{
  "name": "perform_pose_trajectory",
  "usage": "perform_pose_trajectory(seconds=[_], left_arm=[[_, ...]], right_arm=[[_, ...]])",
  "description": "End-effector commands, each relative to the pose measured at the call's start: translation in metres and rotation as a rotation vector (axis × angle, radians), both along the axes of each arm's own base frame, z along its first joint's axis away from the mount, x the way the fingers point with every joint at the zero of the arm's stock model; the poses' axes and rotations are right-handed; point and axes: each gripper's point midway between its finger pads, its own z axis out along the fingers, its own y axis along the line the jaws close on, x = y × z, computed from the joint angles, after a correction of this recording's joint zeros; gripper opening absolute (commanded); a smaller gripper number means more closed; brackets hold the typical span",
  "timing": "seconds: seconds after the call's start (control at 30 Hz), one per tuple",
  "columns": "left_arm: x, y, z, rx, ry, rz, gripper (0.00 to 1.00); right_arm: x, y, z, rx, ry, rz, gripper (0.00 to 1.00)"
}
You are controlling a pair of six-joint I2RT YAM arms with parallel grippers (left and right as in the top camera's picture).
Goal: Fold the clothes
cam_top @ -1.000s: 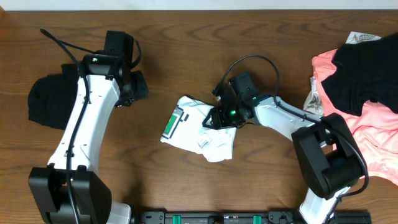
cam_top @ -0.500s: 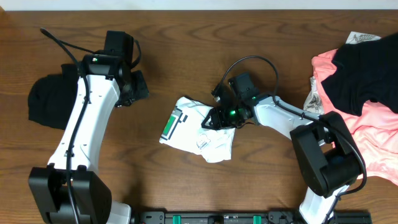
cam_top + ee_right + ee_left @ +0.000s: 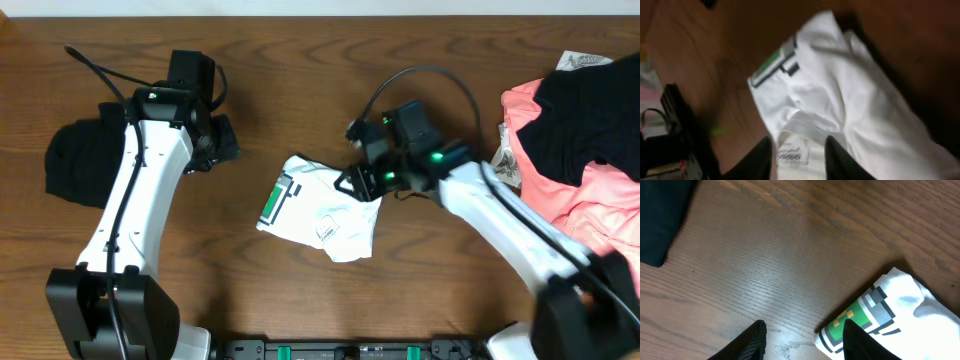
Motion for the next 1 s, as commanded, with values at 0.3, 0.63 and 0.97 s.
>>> perform_pose_trajectory(seconds=[0.3,0.63,0.97], left_arm=[[0.001,0.004,0.01,0.011,-0.027,0.0,0.55],[0.0,0.004,0.01,0.011,-0.024,0.0,0.55],[-0.001,0.004,0.01,0.012,-0.021,0.0,0.55]], right_arm=[[-0.06,-0.062,-0.058,-0.414,0.202,0.029,0.28],[-0.074,-0.065,-0.094,-0.453,0.26,0.047,0.28],[-0.088,-0.04,-0.118,-0.418,0.3,0.05,0.28]])
